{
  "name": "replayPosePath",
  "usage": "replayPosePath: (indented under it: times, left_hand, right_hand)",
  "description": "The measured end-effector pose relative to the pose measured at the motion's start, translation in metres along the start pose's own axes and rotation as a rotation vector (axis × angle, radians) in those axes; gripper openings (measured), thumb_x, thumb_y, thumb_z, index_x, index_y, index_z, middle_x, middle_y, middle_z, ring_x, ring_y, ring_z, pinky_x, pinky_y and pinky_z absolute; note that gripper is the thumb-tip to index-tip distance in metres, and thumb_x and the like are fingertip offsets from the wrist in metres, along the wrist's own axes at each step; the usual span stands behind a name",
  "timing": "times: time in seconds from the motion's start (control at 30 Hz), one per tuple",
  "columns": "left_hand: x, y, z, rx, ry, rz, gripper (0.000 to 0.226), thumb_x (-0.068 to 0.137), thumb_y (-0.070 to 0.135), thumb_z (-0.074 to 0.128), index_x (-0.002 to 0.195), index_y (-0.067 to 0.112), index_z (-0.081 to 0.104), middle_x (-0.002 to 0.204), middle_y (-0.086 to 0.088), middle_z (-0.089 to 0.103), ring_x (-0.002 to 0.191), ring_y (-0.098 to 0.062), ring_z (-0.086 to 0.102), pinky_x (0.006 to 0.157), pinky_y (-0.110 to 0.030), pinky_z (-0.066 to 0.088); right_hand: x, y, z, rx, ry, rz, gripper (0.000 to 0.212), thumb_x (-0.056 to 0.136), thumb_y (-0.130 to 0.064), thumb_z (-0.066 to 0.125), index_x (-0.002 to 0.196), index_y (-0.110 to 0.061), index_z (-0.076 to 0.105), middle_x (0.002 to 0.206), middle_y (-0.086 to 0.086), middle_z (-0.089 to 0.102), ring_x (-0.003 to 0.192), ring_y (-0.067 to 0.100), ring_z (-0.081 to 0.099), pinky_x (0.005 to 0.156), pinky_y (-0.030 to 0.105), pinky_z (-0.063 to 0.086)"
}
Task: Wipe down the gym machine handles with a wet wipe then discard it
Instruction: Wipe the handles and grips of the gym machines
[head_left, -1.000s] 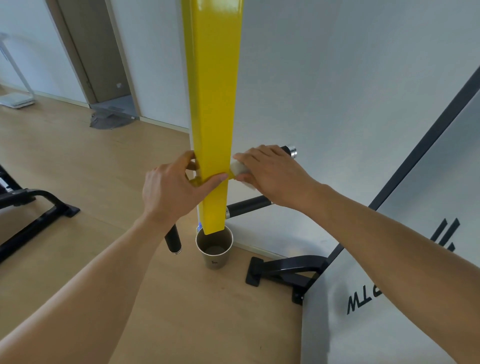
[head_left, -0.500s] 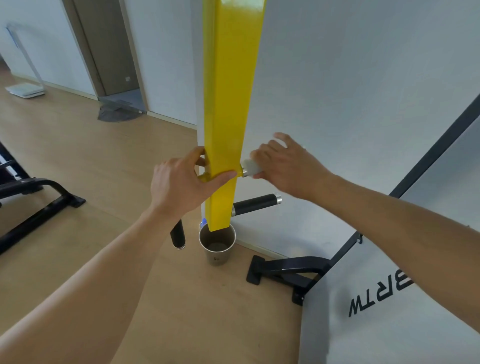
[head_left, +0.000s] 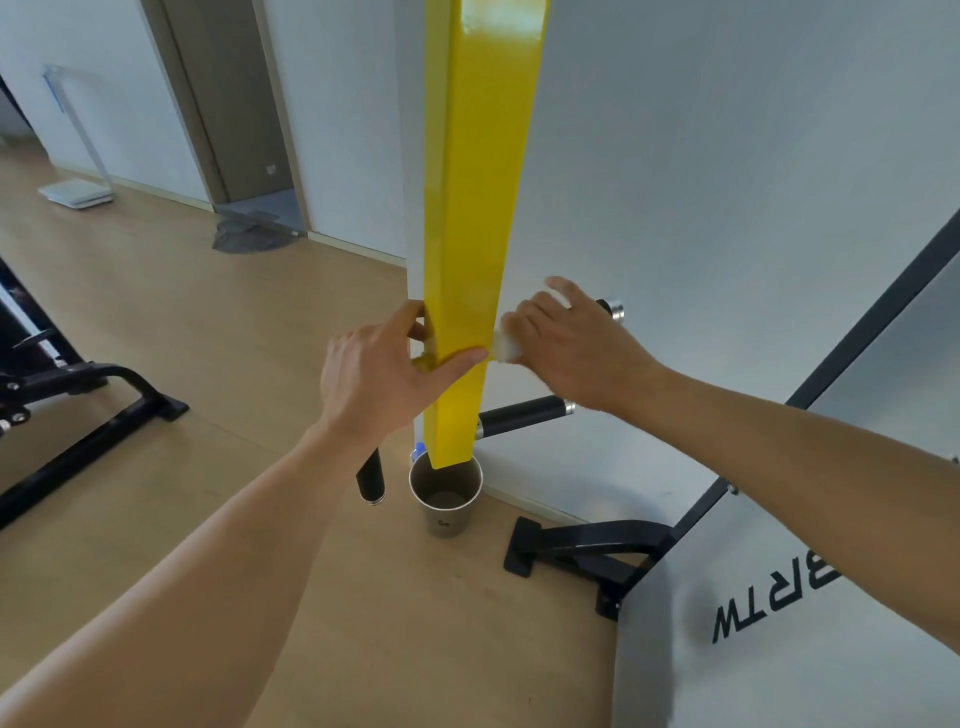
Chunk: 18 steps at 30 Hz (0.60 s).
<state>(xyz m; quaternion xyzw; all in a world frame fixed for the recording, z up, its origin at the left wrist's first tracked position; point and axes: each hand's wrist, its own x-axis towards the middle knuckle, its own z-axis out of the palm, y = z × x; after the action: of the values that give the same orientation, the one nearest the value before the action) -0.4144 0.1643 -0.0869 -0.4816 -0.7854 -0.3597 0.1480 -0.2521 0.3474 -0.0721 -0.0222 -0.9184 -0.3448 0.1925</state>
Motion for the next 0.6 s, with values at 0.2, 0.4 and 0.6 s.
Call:
replayPosePath:
  times: [0.2, 0.4, 0.6]
  left_hand:
    - [0.002, 0.008, 0.003, -0.050, -0.018, -0.030, 0.090, 0.073, 0.086, 0.050, 0.143, 0.032, 0.035, 0.102, 0.012, 0.070, 0.064, -0.012, 0.064, 0.058, -0.024, 0.046]
    - [-0.001, 0.008, 0.003, -0.026, -0.013, -0.035, 0.087, 0.075, 0.081, 0.055, 0.143, 0.029, 0.038, 0.099, 0.009, 0.070, 0.065, -0.013, 0.062, 0.064, -0.026, 0.041]
    - [-0.005, 0.002, -0.001, -0.054, -0.011, -0.056, 0.088, 0.073, 0.084, 0.054, 0.143, 0.033, 0.038, 0.099, 0.012, 0.071, 0.069, -0.013, 0.065, 0.076, -0.034, 0.051]
  right_hand:
    - [-0.038, 0.038, 0.003, -0.050, -0.073, 0.231, 0.041, 0.107, -0.020, 0.021, 0.107, 0.000, 0.057, 0.094, 0.017, 0.061, 0.086, 0.037, 0.057, 0.105, 0.054, 0.041]
    - [0.007, -0.010, -0.006, -0.032, -0.034, 0.009, 0.036, 0.104, -0.037, 0.048, 0.106, -0.003, 0.058, 0.097, 0.016, 0.065, 0.090, 0.035, 0.062, 0.102, 0.052, 0.044]
    - [-0.011, 0.009, -0.004, -0.009, 0.023, 0.030, 0.025, 0.102, -0.021, 0.044, 0.113, -0.005, 0.058, 0.096, 0.013, 0.063, 0.089, 0.034, 0.061, 0.104, 0.051, 0.042]
